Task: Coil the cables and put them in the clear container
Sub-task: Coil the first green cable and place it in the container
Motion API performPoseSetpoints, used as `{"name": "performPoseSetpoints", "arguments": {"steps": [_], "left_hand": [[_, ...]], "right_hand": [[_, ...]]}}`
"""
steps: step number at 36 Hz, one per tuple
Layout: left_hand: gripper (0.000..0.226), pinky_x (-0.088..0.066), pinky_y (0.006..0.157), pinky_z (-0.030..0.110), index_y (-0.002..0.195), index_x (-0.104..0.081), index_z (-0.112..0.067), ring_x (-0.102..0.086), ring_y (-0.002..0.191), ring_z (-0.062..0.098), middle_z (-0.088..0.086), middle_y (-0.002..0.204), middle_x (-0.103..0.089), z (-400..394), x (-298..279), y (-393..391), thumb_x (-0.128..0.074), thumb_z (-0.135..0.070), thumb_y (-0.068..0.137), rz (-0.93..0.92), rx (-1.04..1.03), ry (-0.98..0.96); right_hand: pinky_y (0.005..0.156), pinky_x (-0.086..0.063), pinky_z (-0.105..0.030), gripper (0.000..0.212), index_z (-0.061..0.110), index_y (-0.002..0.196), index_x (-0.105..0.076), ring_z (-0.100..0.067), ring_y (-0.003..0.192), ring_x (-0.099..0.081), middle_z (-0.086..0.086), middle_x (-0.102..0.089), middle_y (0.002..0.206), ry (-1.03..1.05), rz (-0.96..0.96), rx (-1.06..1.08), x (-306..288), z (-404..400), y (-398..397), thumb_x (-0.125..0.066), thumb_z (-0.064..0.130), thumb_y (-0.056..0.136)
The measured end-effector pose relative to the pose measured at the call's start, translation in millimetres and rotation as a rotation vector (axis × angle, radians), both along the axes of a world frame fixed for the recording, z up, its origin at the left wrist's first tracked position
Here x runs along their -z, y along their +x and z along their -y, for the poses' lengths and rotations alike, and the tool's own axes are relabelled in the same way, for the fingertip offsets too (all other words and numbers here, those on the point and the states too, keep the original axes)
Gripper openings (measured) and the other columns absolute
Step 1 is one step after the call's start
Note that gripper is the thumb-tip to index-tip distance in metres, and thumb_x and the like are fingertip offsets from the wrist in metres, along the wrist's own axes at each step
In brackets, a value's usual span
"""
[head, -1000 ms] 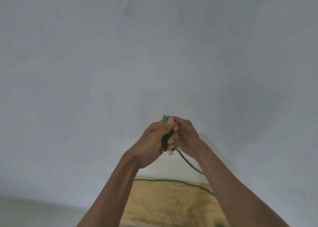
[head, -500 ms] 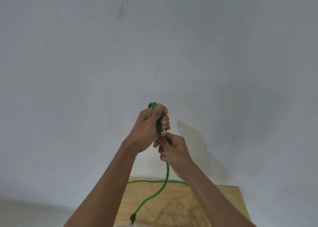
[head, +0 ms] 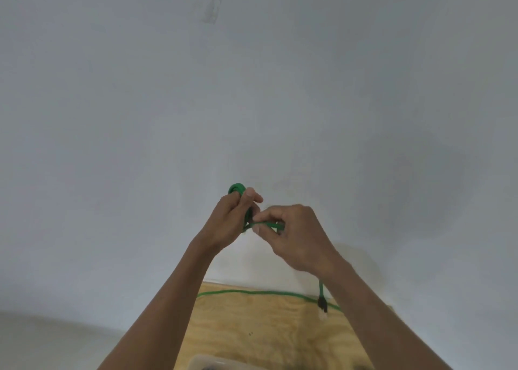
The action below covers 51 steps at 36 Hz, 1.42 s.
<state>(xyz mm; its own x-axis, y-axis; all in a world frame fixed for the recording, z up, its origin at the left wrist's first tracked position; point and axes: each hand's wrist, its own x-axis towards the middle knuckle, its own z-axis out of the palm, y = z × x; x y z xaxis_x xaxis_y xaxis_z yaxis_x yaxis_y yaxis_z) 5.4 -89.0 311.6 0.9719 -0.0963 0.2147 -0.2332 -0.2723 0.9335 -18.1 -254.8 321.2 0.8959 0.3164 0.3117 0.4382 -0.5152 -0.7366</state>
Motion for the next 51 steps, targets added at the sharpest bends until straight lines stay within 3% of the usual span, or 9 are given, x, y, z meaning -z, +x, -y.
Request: {"name": "performPoseSetpoints", "arguments": {"steps": [3,6,10,22,27,33,38,46,51], "left_hand": [[0.067,-0.038,0.063,0.030,0.077,-0.061,-0.004,-0.050,0.062,0.015,0.008,0.066,-0.057,7,5,-12,-0.021,-0.050,0.106,-0.031,0.113,0.038],[0.082,-0.040,0.070,0.037,0.082,-0.060,0.000,-0.054,0.065,0.021,0.009,0.065,-0.058,17,5,-23,-0.011,-0.064,0.100,-0.131,0.189,-0.030],[0.077,-0.045,0.067,0.037,0.090,-0.058,-0.004,-0.048,0.058,0.021,0.010,0.061,-0.047,31,-1,-35,-0.015,-0.068,0.095,-0.322,0.320,-0.391],[0.061,-0.046,0.062,0.033,0.084,-0.058,-0.007,-0.041,0.052,0.020,0.008,0.058,-0.041,51,-25,-52,-0.029,-0.058,0.098,-0.375,0.483,-0.609],[0.040,-0.047,0.063,0.034,0.090,-0.061,-0.005,-0.048,0.055,0.020,0.008,0.061,-0.050,51,-41,-45,-0.044,-0.041,0.100,-0.234,0.472,-0.580],[0.039,-0.045,0.066,0.033,0.095,-0.054,-0.006,-0.048,0.059,0.019,0.006,0.063,-0.049,43,-63,-29,-0.042,-0.043,0.097,-0.119,0.376,-0.589],[0.051,-0.049,0.072,0.032,0.100,-0.056,-0.004,-0.049,0.064,0.019,0.004,0.066,-0.052,37,-61,-15,-0.035,-0.051,0.096,-0.013,0.236,-0.398],[0.067,-0.044,0.068,0.040,0.106,-0.060,-0.005,-0.053,0.064,0.021,0.004,0.066,-0.057,25,-49,-2,-0.027,-0.062,0.092,0.062,0.044,-0.348],[0.070,-0.045,0.074,0.043,0.107,-0.059,-0.006,-0.055,0.062,0.017,0.000,0.065,-0.058,20,-41,4,-0.026,-0.065,0.089,0.034,-0.023,-0.427]], "right_hand": [[0.080,-0.055,-0.038,0.013,0.034,0.094,-0.075,-0.005,0.081,-0.068,0.020,-0.075,0.084,-0.084,0.040,-0.056,-14,9,15,-0.071,0.039,0.082],[0.068,-0.054,-0.033,0.017,0.024,0.080,-0.078,-0.008,0.065,-0.066,0.013,-0.074,0.071,0.056,0.033,-0.127,-28,18,26,-0.086,0.033,0.068],[0.057,-0.043,-0.016,0.023,0.011,0.071,-0.077,-0.003,0.055,-0.060,0.007,-0.071,0.061,0.201,0.049,-0.194,-42,25,35,-0.094,0.015,0.057],[0.071,-0.043,-0.043,0.020,0.011,0.081,-0.075,-0.033,0.074,-0.054,-0.026,-0.064,0.081,0.649,-0.282,-0.200,2,28,51,-0.079,0.031,0.080],[0.038,-0.040,-0.013,0.049,0.013,0.052,-0.064,-0.007,0.032,-0.048,0.003,-0.053,0.038,0.723,-0.377,-0.110,19,14,26,-0.048,-0.010,0.092],[0.050,-0.029,-0.028,0.039,0.031,0.059,-0.057,-0.015,0.050,-0.034,0.003,-0.040,0.053,0.536,-0.118,0.100,46,-5,2,-0.057,0.032,0.098],[0.049,-0.030,-0.021,0.021,0.023,0.098,-0.074,-0.007,0.047,-0.030,0.011,-0.039,0.049,0.473,-0.006,0.109,38,-8,-11,-0.055,0.032,0.098],[0.050,-0.030,-0.012,0.019,0.016,0.094,-0.073,-0.008,0.048,-0.040,0.013,-0.046,0.050,0.259,0.059,0.102,21,-2,-26,-0.058,0.027,0.098],[0.054,-0.043,-0.036,0.024,0.009,0.087,-0.067,-0.022,0.056,-0.047,-0.004,-0.052,0.057,0.070,0.113,0.062,10,-2,-28,-0.054,0.026,0.097]]}}
